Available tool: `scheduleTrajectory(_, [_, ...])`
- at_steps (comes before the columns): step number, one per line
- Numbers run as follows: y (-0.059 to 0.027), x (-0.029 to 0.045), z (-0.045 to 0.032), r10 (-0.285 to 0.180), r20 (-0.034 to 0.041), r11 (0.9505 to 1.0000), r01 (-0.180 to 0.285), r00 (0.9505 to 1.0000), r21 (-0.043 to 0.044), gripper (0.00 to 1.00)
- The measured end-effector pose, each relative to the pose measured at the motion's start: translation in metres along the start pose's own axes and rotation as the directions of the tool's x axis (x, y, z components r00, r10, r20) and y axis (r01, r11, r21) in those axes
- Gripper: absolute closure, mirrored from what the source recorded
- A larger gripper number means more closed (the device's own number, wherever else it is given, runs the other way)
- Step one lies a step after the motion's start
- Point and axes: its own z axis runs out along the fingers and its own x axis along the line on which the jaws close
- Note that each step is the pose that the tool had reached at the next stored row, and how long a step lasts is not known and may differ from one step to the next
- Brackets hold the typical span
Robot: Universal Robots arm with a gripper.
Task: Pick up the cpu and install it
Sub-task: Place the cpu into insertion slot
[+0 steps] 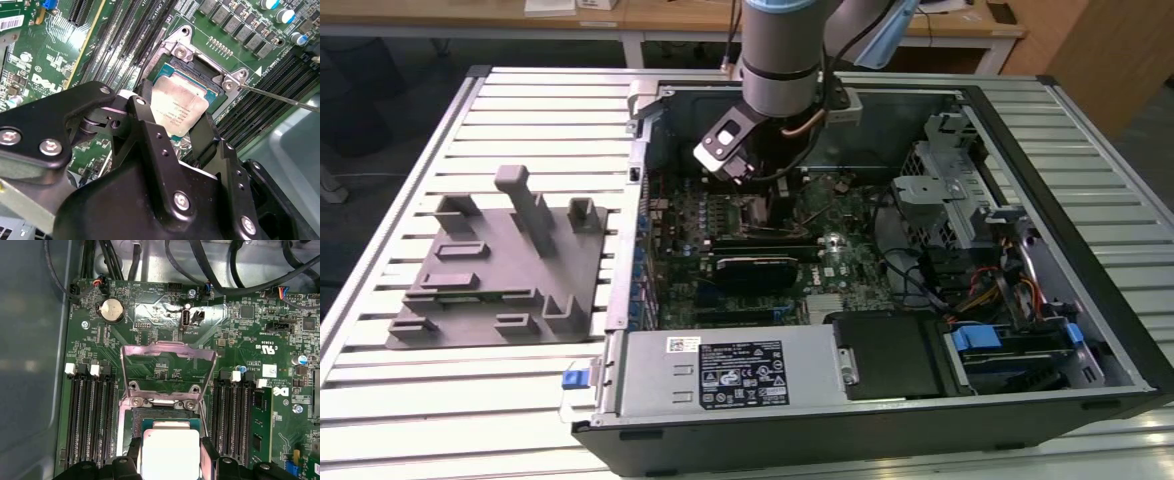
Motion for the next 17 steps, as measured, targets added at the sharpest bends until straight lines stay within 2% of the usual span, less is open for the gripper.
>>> scheduleTrajectory(17, [-0.0002,0.0026,0.0063,0.02,0.0009,0.9998,-0.02,0.9998,0.0002,0.46])
